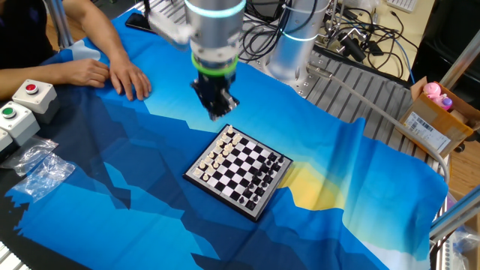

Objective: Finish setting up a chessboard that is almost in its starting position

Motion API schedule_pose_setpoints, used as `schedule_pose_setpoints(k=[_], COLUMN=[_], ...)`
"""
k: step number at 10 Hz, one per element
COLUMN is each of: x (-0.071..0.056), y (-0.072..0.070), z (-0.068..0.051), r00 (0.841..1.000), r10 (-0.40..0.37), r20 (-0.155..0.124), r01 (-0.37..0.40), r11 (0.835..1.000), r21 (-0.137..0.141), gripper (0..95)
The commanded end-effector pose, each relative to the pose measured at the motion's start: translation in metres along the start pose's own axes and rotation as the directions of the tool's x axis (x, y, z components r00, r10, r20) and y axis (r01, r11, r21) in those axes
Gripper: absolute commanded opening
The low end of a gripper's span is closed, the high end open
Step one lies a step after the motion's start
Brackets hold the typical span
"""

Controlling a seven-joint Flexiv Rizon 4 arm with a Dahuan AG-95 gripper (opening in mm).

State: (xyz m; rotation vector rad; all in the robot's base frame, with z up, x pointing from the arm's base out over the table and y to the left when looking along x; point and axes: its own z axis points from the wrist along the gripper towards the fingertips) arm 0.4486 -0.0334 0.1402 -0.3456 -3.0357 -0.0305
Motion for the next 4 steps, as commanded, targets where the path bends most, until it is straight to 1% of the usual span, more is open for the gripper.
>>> schedule_pose_setpoints(k=[1,4], x=[-0.0042,-0.0087], y=[0.0009,-0.0009], z=[-0.0035,-0.003], r00=[1.0,1.0], r10=[0.009,0.015], r20=[-0.02,-0.019], r01=[-0.009,-0.015], r11=[1.0,1.0], r21=[-0.001,0.001], gripper=[0.0,0.0])
